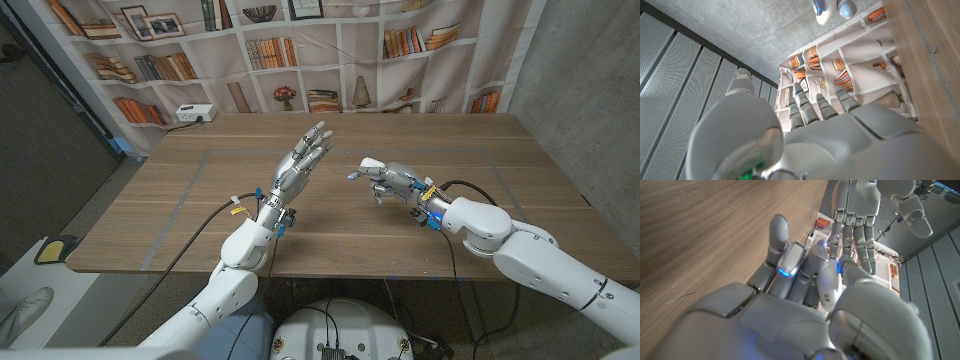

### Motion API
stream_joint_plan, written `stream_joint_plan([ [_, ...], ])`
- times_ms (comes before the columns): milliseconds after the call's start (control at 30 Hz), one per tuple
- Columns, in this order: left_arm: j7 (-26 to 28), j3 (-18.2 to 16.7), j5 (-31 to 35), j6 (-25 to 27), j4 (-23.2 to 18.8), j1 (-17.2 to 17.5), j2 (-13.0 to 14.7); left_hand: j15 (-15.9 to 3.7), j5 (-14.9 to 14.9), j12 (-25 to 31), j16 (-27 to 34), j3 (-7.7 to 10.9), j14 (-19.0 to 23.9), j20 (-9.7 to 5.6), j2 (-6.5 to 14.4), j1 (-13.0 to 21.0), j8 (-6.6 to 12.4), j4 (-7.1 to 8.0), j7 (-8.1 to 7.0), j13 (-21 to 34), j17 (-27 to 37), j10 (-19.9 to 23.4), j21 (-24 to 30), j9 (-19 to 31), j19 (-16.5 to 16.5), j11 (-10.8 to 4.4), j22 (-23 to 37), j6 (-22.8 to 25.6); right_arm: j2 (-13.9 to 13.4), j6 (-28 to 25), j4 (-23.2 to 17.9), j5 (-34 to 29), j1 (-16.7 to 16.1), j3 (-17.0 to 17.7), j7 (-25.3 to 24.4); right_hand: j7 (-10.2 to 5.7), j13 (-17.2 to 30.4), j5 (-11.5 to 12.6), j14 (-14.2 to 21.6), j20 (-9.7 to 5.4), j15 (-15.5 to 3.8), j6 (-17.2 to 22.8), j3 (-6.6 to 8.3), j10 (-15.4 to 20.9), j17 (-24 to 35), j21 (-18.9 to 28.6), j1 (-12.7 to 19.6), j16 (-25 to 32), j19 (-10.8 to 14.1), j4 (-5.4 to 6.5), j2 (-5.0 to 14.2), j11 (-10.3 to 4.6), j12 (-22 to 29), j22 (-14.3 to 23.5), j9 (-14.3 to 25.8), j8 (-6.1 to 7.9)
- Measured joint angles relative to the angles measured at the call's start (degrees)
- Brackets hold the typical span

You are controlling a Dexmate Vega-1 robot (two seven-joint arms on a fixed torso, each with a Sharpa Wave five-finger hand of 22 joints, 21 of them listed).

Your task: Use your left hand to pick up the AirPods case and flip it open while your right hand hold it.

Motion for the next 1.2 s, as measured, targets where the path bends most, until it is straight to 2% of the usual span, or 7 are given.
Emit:
stream_joint_plan([
  [300, 3.04, -0.71, 2.53, 1.41, -1.20, 0.22, 0.95, 0.64, 0.00, 0.00, 0.00, 0.07, -0.20, 0.51, 1.14, -1.14, 0.77, 0.86, 0.87, -0.28, 0.00, -1.44, 0.00, 0.00, -0.51, 1.44, 0.27, 2.29, -1.52, -3.87, -1.90, -2.69, 1.75, -0.82, -1.05, 0.01, -0.29, 0.00, 0.00, 0.00, 0.01, -0.01, -0.16, -0.13, 0.00, 0.00, 0.34, 0.00, 0.00, 0.15, -0.33, 0.27, 0.00, 0.00, 1.32, -0.01],
  [567, 5.25, -1.31, 4.18, 2.66, -2.66, 0.56, 1.93, 0.95, 0.00, 0.00, 0.00, 0.34, -0.51, 0.51, 1.32, -1.80, 0.84, 1.07, 0.66, -0.49, -0.01, -1.54, 0.00, 0.00, -0.51, 1.54, 0.27, 3.96, -2.13, -6.65, -2.66, -4.67, 3.11, -1.45, -1.44, 0.09, -0.18, -0.04, -0.01, 0.00, 0.01, -0.09, -0.27, -0.55, 0.00, 0.30, 0.37, 0.00, 0.00, 0.25, -0.35, 0.27, 0.22, -0.01, 1.85, -0.04],
  [633, 5.78, -1.54, 4.64, 2.93, -3.08, 0.66, 2.25, 0.95, 0.25, 0.14, 0.00, 0.85, -0.51, 0.51, 1.87, -1.25, 0.84, 0.56, 0.88, -0.53, -0.01, -1.53, 0.00, 0.00, -0.51, 1.46, 0.27, 4.36, -2.26, -7.05, -2.84, -5.04, 3.32, -1.56, -1.52, 0.10, -0.42, -0.06, -0.01, 0.00, 0.02, -0.10, -0.42, -0.56, 0.00, 0.30, 0.77, 0.00, 0.00, 0.38, 0.02, 0.26, 0.22, 0.00, 1.85, -0.05],
  [767, 7.86, -2.11, 7.51, 3.31, -3.77, 0.77, 2.83, 1.25, 0.46, 0.82, 0.00, 1.52, -0.20, 0.51, 2.40, -0.72, 0.84, -0.11, 0.14, -0.79, -0.17, -0.38, 0.00, 0.01, -0.51, -0.06, 0.27, 5.09, -2.61, -7.93, -3.24, -5.73, 3.81, -1.72, -1.58, 0.10, -0.79, -0.09, -0.01, 0.00, 0.02, -0.10, -0.58, -0.57, 0.00, 0.30, 0.84, 0.00, 0.00, 0.22, -0.05, 0.27, 0.22, 0.00, 2.07, -0.05],
  [1000, 11.32, -3.14, 13.16, 3.91, -5.19, 1.12, 3.89, 1.25, 0.46, 0.83, 0.00, 1.75, -0.20, 0.51, 2.40, -0.71, 0.84, -0.35, 0.02, -0.79, -0.17, -0.40, 0.00, 0.01, -0.51, -0.03, 0.26, 5.82, -3.26, -9.12, -4.10, -6.60, 4.23, -1.70, -1.80, 0.15, -0.08, -0.09, -0.01, 0.00, 0.02, -0.15, -0.82, -0.65, 0.00, 0.30, 0.98, 0.00, 0.00, 0.45, -0.07, 0.36, 0.66, -0.10, 2.39, -0.50],
  [1200, 13.03, -3.64, 15.11, 4.47, -5.96, 1.36, 4.55, 1.24, 0.46, 0.83, 0.00, 1.58, -0.20, 0.51, 2.44, -0.67, 1.18, -0.52, 0.16, -1.04, -0.16, -0.40, 0.26, 0.01, -0.51, -0.03, 0.26, 6.51, -3.91, -10.02, -4.96, -7.35, 4.45, -1.58, -2.05, -0.02, -0.44, -0.10, -0.01, 0.00, 0.02, 0.02, -0.82, -0.67, 0.00, 0.29, 0.98, 0.00, 0.00, 0.45, -0.07, 0.34, 0.66, -0.11, 2.38, -0.57],
])
